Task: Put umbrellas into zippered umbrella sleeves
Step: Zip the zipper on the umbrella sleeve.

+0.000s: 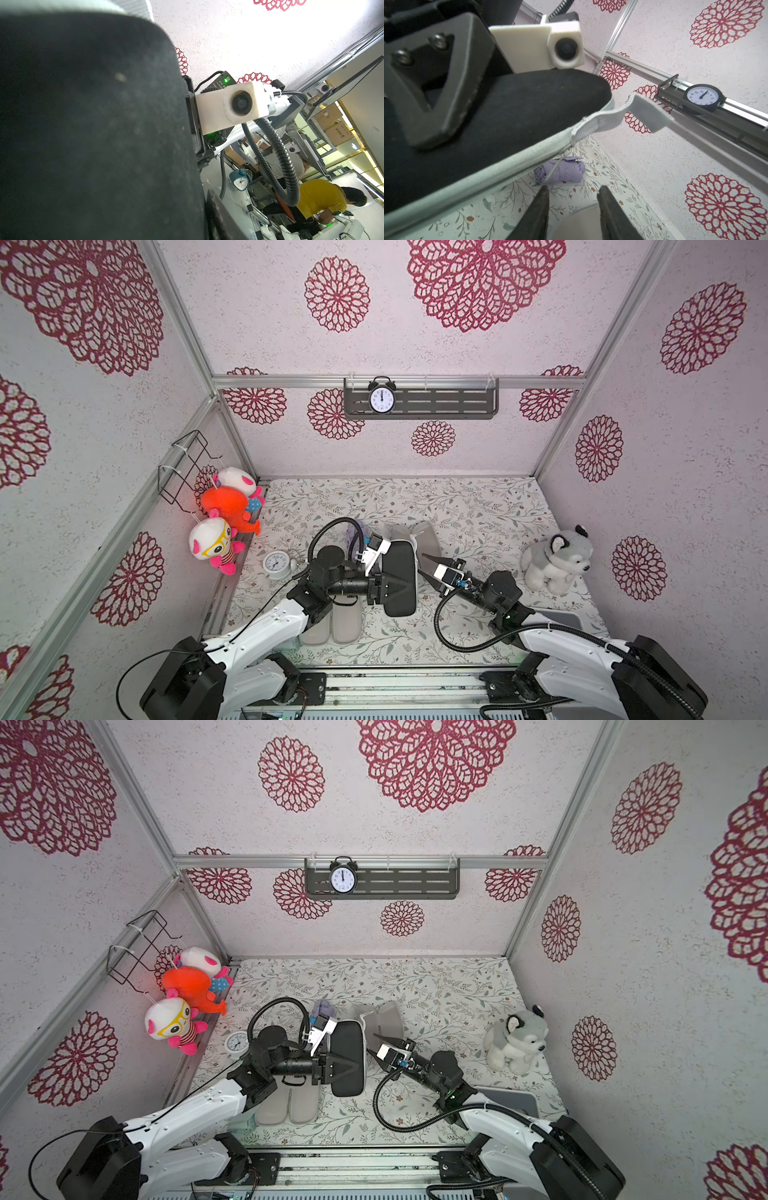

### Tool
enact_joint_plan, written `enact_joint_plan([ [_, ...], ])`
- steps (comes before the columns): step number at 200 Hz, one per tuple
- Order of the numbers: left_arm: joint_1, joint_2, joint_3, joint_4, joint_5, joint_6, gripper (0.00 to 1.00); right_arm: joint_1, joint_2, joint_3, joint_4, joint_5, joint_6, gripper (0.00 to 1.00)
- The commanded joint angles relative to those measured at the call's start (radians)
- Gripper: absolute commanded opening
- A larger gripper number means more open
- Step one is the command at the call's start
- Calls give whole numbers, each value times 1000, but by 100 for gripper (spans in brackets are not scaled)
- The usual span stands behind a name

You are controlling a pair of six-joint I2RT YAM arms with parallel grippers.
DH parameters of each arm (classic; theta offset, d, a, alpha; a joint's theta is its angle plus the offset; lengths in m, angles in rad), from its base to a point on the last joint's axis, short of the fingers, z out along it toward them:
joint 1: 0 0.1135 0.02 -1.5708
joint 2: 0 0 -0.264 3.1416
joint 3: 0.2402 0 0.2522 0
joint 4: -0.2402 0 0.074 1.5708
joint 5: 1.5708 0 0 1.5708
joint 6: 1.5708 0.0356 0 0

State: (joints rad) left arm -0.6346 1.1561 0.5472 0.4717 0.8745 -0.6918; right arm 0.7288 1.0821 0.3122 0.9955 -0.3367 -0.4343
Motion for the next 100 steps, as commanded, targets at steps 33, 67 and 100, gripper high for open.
enact_joint_plan([
  [33,24,7,33,143,63,-30,7,-5,15,70,82,-56,12,27],
  [67,30,10,19,171,68,-43,7,-5,22,88,59,-73,-5,11],
  [100,38,25,14,196,62,-64,7,-5,15,105,-4,-88,-7,0],
])
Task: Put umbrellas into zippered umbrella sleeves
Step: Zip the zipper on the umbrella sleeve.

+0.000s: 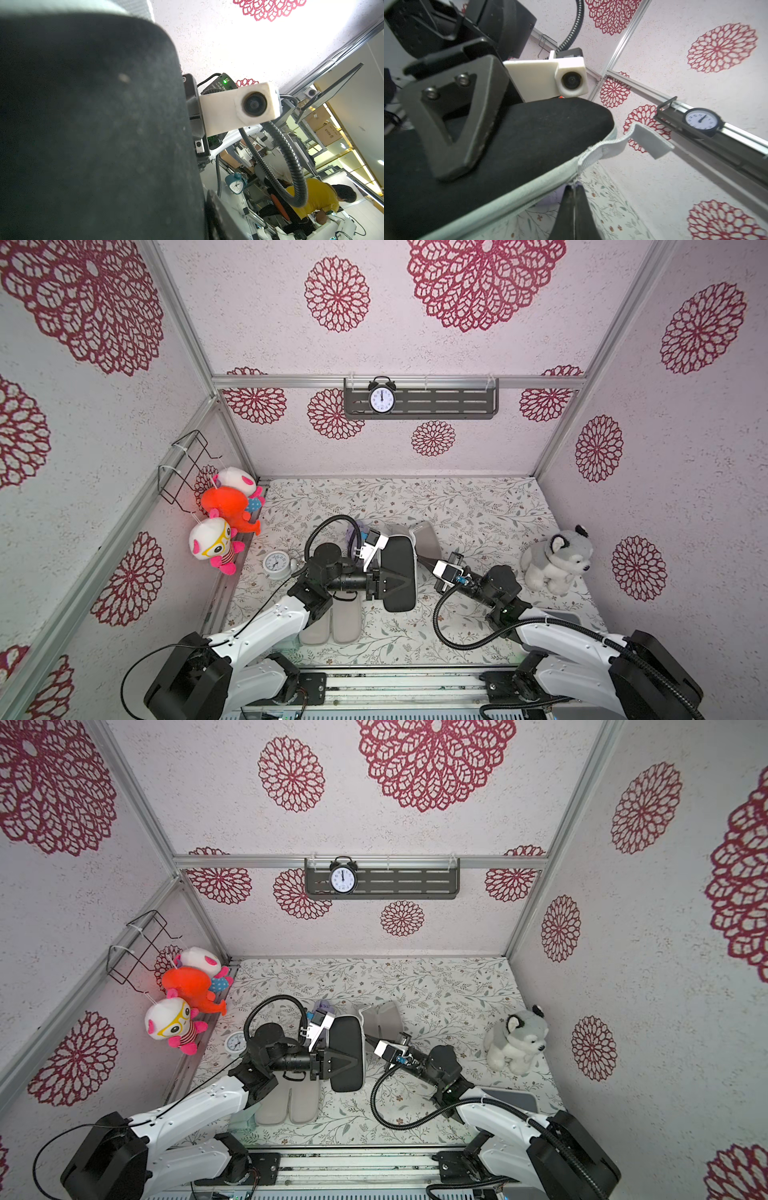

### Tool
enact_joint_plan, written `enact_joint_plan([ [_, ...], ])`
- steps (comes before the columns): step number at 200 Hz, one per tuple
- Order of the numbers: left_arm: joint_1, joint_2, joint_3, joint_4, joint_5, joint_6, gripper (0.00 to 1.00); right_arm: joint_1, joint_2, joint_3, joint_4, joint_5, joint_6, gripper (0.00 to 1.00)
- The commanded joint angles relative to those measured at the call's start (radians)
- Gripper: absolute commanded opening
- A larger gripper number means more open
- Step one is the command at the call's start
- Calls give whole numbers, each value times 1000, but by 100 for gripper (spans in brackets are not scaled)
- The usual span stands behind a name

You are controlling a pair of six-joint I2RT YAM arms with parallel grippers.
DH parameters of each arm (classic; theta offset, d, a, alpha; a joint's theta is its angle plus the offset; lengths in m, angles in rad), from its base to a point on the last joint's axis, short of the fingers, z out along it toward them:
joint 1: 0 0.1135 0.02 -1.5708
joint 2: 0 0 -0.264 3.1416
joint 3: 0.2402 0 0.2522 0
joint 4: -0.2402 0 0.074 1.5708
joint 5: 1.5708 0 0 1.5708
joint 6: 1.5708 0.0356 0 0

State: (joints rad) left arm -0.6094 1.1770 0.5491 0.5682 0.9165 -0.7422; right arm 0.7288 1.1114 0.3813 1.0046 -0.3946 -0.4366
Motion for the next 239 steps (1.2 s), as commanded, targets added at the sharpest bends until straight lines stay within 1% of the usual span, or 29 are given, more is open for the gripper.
enact_joint_plan([
  [1,14,3,12,99,20,-15,7,-5,-16,36,-15,-29,-5,0],
  [31,38,0,6,111,17,-41,6,-5,-38,11,-41,-20,-27,0],
  [54,72,12,3,124,17,-63,6,-5,-70,6,-139,-59,-37,0],
  [81,102,58,0,227,53,-137,6,-3,-99,-16,-189,-101,-30,0],
  [99,107,72,-5,272,48,-171,6,-3,-114,-17,-240,-116,-9,0],
  [116,115,68,0,237,26,-144,5,2,-125,-31,-264,-128,16,0],
  [136,125,58,10,165,-40,-116,4,19,-141,-50,-291,-126,48,0],
  [158,130,43,31,55,-105,-49,4,67,-159,-65,-324,-94,70,0],
  [186,130,44,32,73,-101,-56,3,139,-175,-83,-354,-40,67,0],
  [223,134,32,33,32,-176,-41,3,177,-190,-93,-375,-23,109,0],
  [239,134,29,35,35,-194,-59,2,198,-188,-95,-376,-14,123,0],
])
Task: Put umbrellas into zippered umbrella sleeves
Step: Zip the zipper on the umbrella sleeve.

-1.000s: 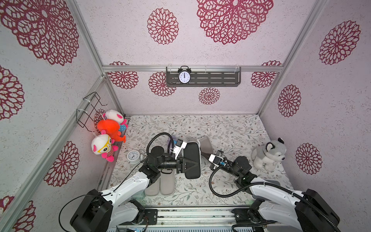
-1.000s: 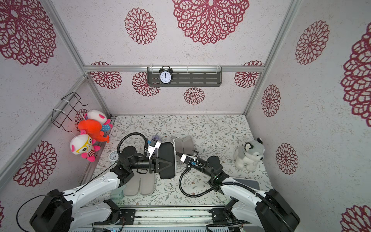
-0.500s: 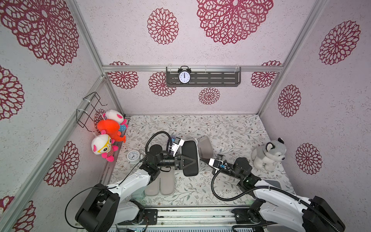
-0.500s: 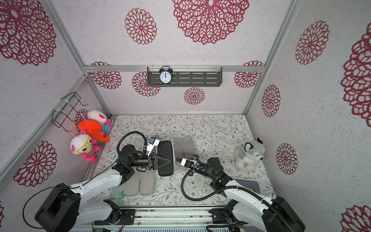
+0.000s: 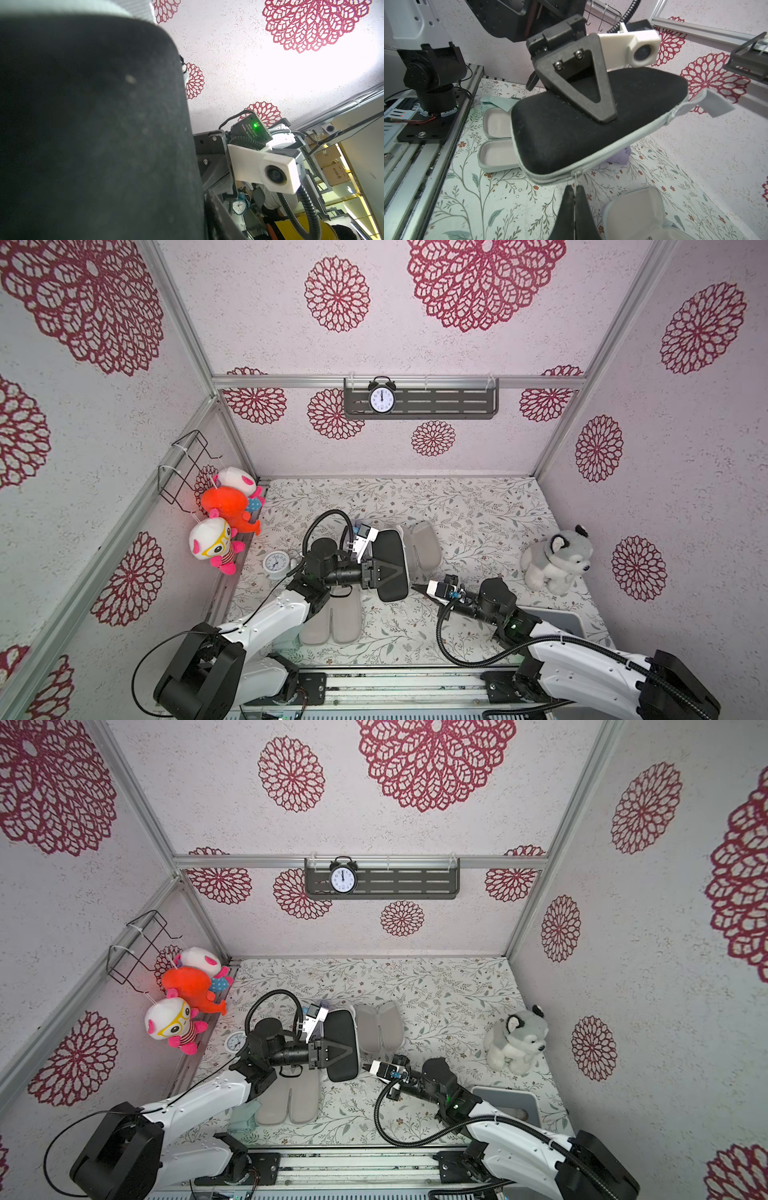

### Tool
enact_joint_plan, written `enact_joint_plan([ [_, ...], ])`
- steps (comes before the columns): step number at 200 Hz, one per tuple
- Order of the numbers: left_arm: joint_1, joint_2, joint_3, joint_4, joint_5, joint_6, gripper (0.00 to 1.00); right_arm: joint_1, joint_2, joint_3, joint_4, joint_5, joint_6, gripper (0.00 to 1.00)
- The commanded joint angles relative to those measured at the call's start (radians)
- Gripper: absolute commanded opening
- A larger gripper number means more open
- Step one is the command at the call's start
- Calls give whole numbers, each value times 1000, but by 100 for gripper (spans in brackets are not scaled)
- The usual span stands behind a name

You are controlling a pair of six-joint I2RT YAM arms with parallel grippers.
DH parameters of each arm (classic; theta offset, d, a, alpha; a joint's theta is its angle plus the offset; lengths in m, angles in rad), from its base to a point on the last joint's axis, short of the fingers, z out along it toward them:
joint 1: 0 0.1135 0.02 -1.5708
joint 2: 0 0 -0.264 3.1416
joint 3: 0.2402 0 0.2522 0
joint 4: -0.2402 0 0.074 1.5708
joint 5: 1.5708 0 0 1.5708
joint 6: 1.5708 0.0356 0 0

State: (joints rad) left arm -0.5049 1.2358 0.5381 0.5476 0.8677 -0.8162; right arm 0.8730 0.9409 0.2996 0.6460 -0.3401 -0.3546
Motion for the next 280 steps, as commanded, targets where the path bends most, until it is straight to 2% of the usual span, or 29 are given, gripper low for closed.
enact_joint_plan([
  [1,29,-31,46,56,-145,15,2,56,-17,-14,-17,-69,42,0],
  [40,31,-35,49,87,-138,-19,4,105,-29,1,-76,-35,45,0],
  [71,32,-37,58,61,-173,5,4,127,-21,8,-106,-47,52,0],
  [115,52,-61,66,71,-142,-9,4,129,-24,13,-126,33,48,0],
  [147,63,-34,40,207,-138,-91,3,129,20,37,-112,-12,82,0],
  [181,72,-51,62,134,-156,-55,4,128,-22,22,-103,16,95,0],
  [212,34,-51,44,183,-214,-74,4,129,-8,26,-63,-31,131,0],
  [235,21,-69,35,169,-270,-41,4,135,25,28,-33,-56,139,0],
  [256,75,-122,27,123,-255,-30,4,134,0,23,-61,-22,126,0],
  [280,57,-105,26,143,-251,-46,4,134,-6,24,-30,-70,145,0],
])
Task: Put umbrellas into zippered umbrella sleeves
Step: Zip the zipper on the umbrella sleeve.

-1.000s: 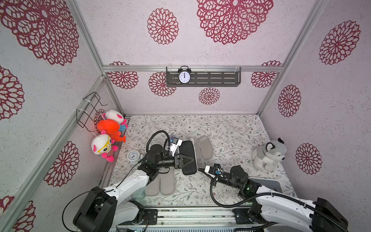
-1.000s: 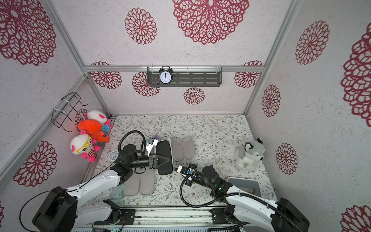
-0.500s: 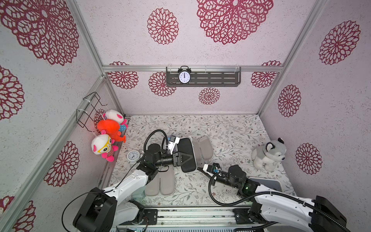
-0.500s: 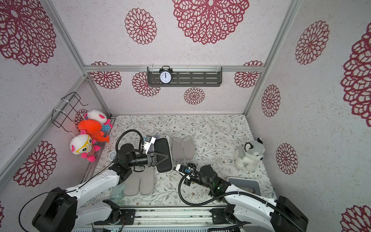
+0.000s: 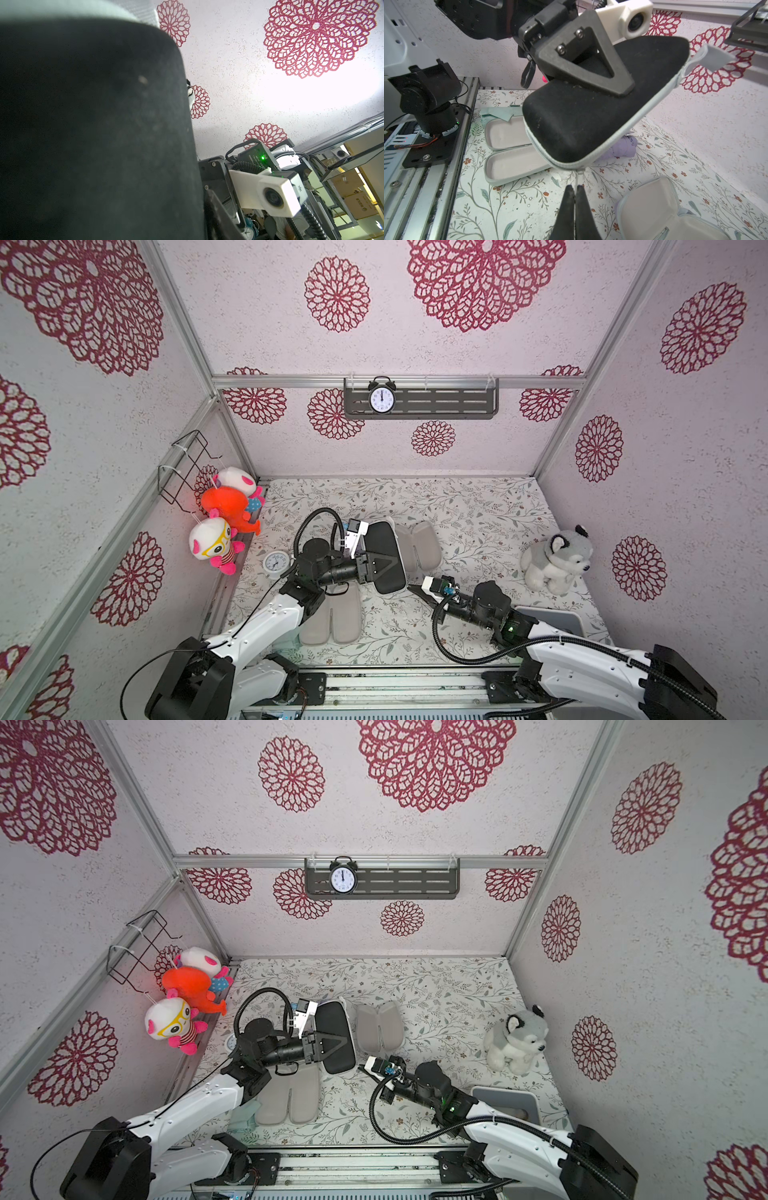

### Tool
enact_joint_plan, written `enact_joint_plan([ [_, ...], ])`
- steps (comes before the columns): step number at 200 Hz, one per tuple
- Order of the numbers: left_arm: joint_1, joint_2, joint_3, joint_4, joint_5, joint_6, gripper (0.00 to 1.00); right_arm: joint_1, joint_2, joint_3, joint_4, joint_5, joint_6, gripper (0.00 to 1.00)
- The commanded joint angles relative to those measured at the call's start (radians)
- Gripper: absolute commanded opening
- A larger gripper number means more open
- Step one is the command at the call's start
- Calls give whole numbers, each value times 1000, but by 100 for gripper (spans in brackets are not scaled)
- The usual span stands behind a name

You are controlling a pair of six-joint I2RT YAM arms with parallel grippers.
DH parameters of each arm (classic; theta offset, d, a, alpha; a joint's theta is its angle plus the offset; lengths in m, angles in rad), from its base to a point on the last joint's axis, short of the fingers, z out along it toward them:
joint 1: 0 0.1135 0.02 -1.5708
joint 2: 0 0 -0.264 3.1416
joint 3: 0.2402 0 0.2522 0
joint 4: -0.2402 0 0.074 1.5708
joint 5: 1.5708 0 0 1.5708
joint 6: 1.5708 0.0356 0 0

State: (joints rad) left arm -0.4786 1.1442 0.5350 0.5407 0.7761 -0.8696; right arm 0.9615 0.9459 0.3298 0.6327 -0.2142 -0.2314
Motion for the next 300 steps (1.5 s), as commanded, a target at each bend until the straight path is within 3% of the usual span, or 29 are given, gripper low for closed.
enact_joint_plan([
  [1,28,-11,30,153,-159,6,4,45,-9,-6,-15,-197,22,0],
  [19,18,24,32,184,-146,5,3,47,20,4,16,-235,28,0],
  [40,70,44,-3,321,-114,-88,3,44,19,14,-17,-212,23,0],
  [60,77,35,-21,341,-152,-99,3,34,12,15,-12,-226,28,0],
  [154,-86,-32,-94,347,-508,24,5,51,223,64,251,-205,167,0],
  [206,-229,-11,-193,516,-855,94,4,74,348,92,434,-144,288,0],
  [244,-247,14,-203,587,-900,104,4,85,435,110,530,-130,327,0],
  [300,-281,122,-235,756,-955,81,4,92,495,121,713,-16,415,0],
])
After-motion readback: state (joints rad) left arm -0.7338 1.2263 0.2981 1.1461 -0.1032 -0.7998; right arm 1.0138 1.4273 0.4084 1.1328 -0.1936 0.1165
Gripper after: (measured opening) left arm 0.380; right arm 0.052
